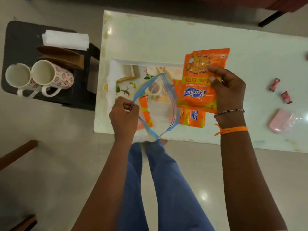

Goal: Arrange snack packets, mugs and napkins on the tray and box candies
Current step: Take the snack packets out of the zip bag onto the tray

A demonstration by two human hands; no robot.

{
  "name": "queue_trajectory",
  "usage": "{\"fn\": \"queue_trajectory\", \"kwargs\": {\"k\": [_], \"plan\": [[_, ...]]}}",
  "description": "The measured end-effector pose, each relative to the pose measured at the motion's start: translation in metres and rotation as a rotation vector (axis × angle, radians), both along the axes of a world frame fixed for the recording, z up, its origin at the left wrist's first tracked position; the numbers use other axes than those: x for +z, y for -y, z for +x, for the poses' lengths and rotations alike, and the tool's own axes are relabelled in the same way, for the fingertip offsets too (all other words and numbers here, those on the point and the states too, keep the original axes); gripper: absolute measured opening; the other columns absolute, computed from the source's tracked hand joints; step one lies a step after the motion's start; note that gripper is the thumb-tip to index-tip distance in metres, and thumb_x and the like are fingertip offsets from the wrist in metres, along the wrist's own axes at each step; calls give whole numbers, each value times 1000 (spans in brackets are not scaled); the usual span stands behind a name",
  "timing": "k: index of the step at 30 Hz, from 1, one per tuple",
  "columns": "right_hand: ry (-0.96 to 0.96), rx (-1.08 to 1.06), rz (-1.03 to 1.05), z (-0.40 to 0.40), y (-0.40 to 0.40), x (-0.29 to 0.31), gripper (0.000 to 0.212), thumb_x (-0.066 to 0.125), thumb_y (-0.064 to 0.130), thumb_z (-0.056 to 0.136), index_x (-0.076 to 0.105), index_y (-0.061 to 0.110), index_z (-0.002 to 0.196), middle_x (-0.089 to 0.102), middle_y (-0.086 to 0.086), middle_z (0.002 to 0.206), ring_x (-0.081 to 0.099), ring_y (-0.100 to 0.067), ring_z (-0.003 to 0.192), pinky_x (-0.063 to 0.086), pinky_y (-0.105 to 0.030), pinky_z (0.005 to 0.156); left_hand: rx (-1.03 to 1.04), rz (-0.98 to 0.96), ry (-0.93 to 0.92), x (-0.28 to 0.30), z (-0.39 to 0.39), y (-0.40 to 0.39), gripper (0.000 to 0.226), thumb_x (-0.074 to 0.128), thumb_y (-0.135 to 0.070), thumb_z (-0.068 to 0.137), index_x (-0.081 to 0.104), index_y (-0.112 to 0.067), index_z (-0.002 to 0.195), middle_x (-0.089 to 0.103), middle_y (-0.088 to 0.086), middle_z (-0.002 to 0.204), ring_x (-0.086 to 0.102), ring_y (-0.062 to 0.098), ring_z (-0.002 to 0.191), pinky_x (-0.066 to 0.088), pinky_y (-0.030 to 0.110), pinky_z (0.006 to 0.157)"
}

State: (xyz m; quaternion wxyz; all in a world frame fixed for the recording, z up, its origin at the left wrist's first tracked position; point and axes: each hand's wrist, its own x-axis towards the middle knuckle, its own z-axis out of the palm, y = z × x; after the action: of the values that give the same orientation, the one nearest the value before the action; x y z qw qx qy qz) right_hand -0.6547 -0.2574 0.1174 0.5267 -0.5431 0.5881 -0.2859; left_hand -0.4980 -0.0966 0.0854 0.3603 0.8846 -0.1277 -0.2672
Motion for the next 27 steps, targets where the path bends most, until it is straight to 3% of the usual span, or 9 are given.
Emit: {"fn": "queue_trajectory", "kwargs": {"k": [3, 6, 8, 10, 15, 21, 23, 25, 27], "plan": [[-19, -97, -28, -4, 23, -15, 34, 51, -9, 83, 62, 15, 105, 62, -4, 101, 61, -15, 98, 53, -26, 85, 62, 13, 23, -1, 6, -3, 8, 59, -8, 80, 54, -12, 76, 51, -11, 65, 51, 9, 62, 39, 6, 54], [-118, -108, -68, 3, 45, -38, 37, 47, -14, 77, 57, 20, 69, 60, 4, 78, 57, 10, 75, 46, -8, 70, 89, 8, 58, -1, 15, -6, 10, 59, -8, 82, 53, -14, 75, 52, -11, 65, 50, 5, 61, 36, 2, 50], [-130, -105, -45, 16, 56, -59, 46, 40, -18, 72, 44, 25, 58, 51, 10, 68, 52, 9, 64, 38, -2, 60, 109, 13, 56, -2, 23, -9, 10, 59, -9, 82, 53, -14, 75, 54, -6, 65, 51, 8, 61, 38, 6, 51], [-126, -74, 27, 34, 61, -85, 47, 36, -22, 68, 38, 23, 56, 45, 8, 64, 43, 1, 62, 34, -4, 56, 130, 6, 31, -5, 28, -12, 10, 58, -10, 83, 54, -14, 74, 55, -1, 66, 52, 11, 60, 38, 5, 49], [-80, -7, 294, 85, 66, -154, 46, 36, -23, 73, 36, 19, 55, 41, 2, 61, 36, -9, 60, 30, -21, 55, 143, -8, -29, -15, 23, -12, 28, 59, -8, 84, 51, -27, 66, 56, -5, 64, 53, -5, 50, 40, 3, 46], [-280, 90, 248, 105, 77, -195, 45, 36, -14, 78, 34, 21, 50, 37, 6, 55, 32, -3, 53, 28, -5, 37, 102, -18, -74, -29, 15, -8, 26, 60, -11, 86, 51, -28, 69, 59, -9, 68, 57, -7, 56, 46, 7, 50], [-338, 116, 193, 105, 79, -197, 45, 36, -15, 76, 35, 23, 50, 41, 8, 56, 37, -6, 56, 28, -8, 41, 101, -31, -100, -31, 11, -5, 19, 59, -11, 87, 53, -22, 74, 60, -9, 70, 59, -7, 59, 45, 4, 50], [-349, 93, 133, 103, 78, -194, 43, 37, -16, 74, 41, 21, 53, 53, 5, 66, 48, -9, 68, 38, -17, 54, 92, -27, -113, -32, 8, -4, 10, 59, -11, 87, 54, -16, 79, 60, -8, 72, 61, -5, 62, 46, 3, 51], [-297, 47, 96, 95, 71, -184, 34, 40, -17, 75, 59, 12, 80, 60, 6, 84, 54, -10, 92, 44, -16, 79, 87, -12, -119, -33, 5, -3, 5, 59, -13, 88, 55, -13, 84, 60, -8, 74, 62, 2, 64, 46, 2, 53]]}}
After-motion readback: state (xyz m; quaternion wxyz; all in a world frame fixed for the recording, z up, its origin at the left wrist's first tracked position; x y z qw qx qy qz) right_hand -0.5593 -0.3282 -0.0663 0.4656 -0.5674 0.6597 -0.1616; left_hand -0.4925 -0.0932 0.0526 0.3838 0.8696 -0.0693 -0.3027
